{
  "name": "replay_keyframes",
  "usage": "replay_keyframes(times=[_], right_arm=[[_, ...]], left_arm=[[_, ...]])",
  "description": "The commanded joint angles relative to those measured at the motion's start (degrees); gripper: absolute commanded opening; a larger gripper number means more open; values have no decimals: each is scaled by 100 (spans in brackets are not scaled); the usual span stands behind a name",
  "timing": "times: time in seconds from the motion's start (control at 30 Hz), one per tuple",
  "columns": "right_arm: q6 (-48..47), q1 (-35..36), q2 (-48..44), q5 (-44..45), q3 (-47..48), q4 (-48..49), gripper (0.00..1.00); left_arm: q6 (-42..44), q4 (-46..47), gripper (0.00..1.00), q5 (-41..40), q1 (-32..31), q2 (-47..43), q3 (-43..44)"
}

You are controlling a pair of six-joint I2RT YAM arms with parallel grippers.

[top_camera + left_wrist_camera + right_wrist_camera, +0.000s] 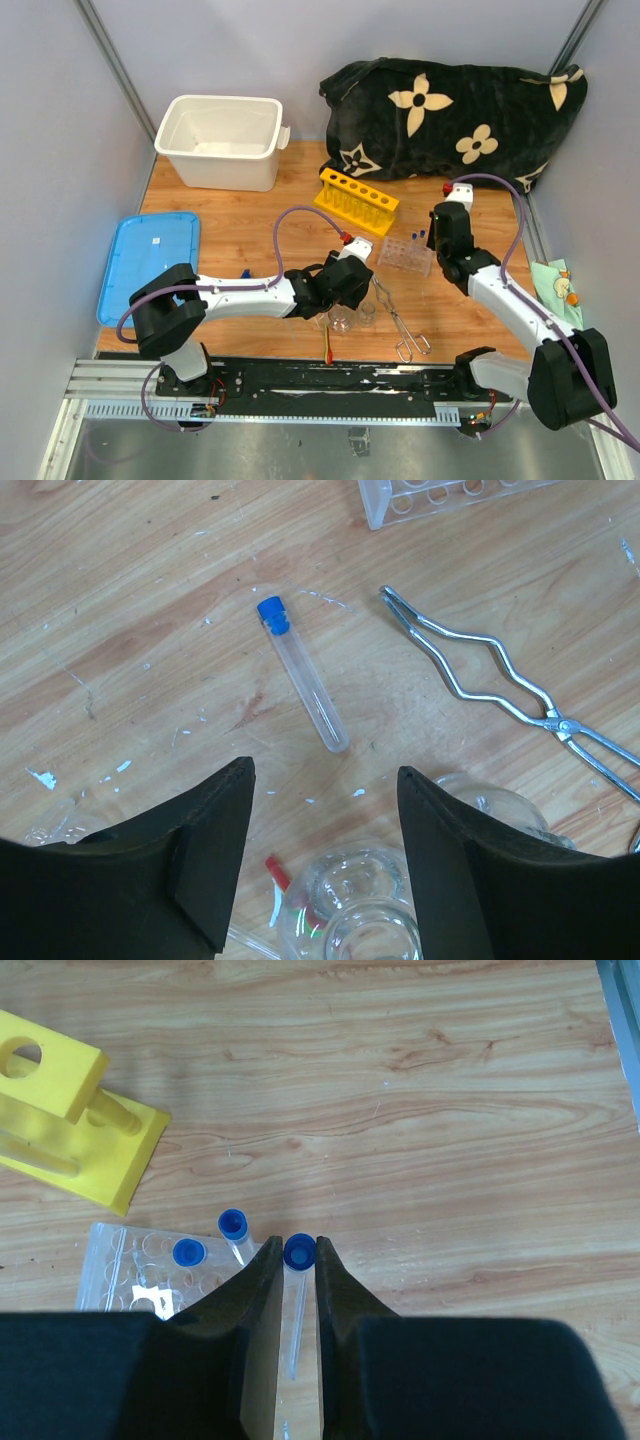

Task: Organize the chemistry lab equipment
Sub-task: Insert the test tube into the slot of the test tube rack.

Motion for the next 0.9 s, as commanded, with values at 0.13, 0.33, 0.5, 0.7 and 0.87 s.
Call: replay_keyframes(times=[0.13,0.33,0.5,0.7,0.87], right_arm=[[7,-87,288,-28,-57,392,1],[-5,-83,404,-28,-74,491,1],[-3,-88,452,-58,-63,478,1],[17,-84,586,-117,-55,492,1],[36,-88,668,-112,-36,478,1]], left_arm=[[-34,109,63,-80,51,-128,-18],[-24,118,63,-69,57,-134,-27],[-5,138,63,-62,90,-133,-36],[-17,138,63,-66,113,-152,-62],[-40,169,63,-78,126,-249,-159]])
